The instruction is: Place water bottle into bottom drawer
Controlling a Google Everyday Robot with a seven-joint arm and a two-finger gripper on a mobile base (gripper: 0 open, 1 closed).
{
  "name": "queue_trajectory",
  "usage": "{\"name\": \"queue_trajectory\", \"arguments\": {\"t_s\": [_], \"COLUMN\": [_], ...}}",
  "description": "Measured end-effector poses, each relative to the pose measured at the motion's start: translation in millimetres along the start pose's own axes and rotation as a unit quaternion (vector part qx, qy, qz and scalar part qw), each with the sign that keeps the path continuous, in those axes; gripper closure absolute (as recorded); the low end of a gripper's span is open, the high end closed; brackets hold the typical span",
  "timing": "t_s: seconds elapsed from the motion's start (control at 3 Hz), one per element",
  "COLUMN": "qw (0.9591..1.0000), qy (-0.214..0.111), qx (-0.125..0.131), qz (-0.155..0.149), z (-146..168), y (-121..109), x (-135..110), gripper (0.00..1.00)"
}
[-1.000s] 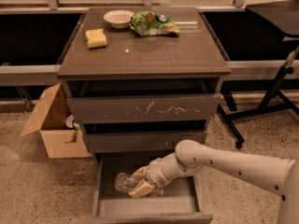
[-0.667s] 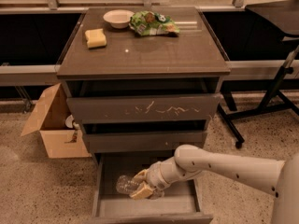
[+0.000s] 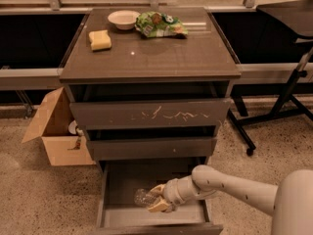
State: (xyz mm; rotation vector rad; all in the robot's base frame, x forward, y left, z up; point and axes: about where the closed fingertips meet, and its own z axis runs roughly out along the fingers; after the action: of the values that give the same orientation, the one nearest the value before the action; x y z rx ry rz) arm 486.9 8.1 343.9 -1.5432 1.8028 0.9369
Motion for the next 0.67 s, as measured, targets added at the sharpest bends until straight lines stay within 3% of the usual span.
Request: {"name": "queue_trajectory", "arguments": {"t_s": [0.67], "qw": [0.9991], "qy": [-0.034], "qx": [-0.018], "qz": [0.021], "z": [25.4], "y": [-47.1], "x": [68.5], "gripper": [1.0]}}
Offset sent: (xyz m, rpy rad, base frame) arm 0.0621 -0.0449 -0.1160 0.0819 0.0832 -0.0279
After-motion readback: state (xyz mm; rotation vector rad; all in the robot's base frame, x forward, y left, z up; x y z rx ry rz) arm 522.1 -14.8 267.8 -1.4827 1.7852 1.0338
